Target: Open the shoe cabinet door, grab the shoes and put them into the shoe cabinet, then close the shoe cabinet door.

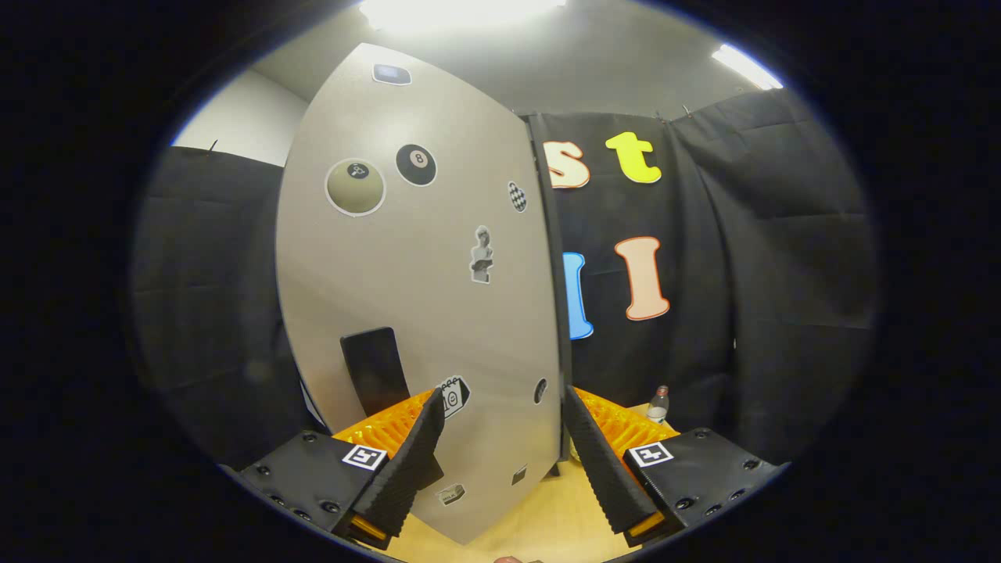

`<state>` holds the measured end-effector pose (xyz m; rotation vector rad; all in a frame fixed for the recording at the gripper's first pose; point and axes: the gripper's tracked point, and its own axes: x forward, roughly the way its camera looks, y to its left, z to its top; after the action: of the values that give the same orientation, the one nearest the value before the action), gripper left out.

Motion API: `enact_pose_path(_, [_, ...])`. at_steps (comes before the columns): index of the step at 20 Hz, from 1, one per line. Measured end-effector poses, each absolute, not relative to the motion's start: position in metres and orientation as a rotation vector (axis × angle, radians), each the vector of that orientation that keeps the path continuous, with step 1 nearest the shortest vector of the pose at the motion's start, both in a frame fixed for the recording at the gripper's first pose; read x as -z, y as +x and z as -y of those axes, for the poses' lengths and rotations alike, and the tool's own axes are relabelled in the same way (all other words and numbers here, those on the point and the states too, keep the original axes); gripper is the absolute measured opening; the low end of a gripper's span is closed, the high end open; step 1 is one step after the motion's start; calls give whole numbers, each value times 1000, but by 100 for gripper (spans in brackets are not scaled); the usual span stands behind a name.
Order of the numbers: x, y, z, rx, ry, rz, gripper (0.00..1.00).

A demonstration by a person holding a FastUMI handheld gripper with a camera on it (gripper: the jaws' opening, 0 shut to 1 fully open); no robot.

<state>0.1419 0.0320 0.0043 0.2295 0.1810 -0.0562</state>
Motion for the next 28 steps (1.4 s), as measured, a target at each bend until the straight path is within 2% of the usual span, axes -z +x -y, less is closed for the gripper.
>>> enact_pose_path(6, [-4,187,-117,-76,181,-185,98])
enact_pose_path(10, [-9,193,-134,-64,118,-171,98])
enact_pose_path(21, [-9,186,-68,31,147,-168,98])
enact_pose_path(28, [-26,133,-30,155,111,-124,97])
